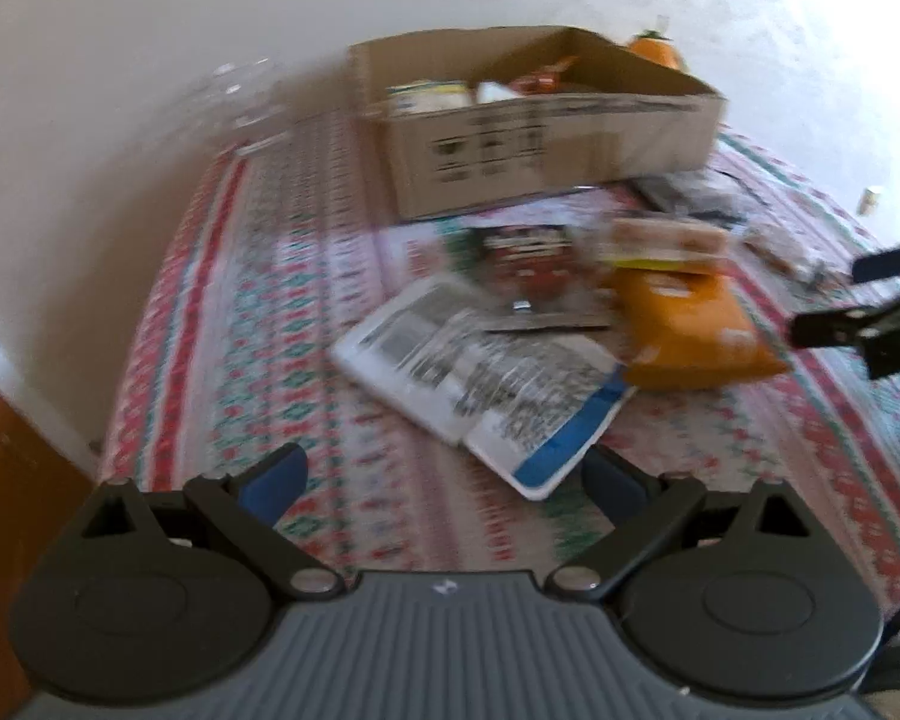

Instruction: Organize snacks

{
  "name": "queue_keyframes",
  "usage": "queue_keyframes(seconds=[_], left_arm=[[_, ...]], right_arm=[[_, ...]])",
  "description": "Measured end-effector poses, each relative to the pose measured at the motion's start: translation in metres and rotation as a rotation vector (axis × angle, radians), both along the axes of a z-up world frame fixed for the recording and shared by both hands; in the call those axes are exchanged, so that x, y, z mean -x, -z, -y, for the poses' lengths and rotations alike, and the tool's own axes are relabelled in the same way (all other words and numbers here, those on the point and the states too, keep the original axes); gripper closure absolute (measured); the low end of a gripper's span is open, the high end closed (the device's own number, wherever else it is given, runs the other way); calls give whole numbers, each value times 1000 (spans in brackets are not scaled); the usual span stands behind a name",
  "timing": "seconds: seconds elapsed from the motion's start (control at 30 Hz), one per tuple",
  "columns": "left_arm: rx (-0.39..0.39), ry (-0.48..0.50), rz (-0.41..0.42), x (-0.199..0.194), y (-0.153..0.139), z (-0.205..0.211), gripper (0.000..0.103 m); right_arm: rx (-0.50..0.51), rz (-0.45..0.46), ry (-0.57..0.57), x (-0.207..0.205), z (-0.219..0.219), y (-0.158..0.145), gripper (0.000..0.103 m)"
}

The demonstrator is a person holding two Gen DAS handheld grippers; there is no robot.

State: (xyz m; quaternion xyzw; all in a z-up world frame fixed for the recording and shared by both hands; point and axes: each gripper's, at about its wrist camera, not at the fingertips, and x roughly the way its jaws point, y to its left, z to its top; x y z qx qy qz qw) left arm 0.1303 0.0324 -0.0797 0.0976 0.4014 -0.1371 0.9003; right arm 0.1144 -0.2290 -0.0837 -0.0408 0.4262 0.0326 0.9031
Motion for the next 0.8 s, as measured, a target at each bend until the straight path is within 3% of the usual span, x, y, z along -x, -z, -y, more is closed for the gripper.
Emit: queue_keyframes(seconds=[0.2, 0.47, 0.67, 0.8], left_arm=[[-3, -47, 5, 2, -6, -14, 5], [47, 36, 34, -4, -21, 13, 5], [80, -46, 45, -29, -13, 31, 5], [66, -76, 9, -38, 1, 34, 5]], right_arm=[[1, -3, 5, -1, 0, 0, 0], [2, 9, 7, 1, 0, 1, 0], [2, 12, 7, 2, 0, 0, 0], [2, 11, 6, 2, 0, 0, 0]])
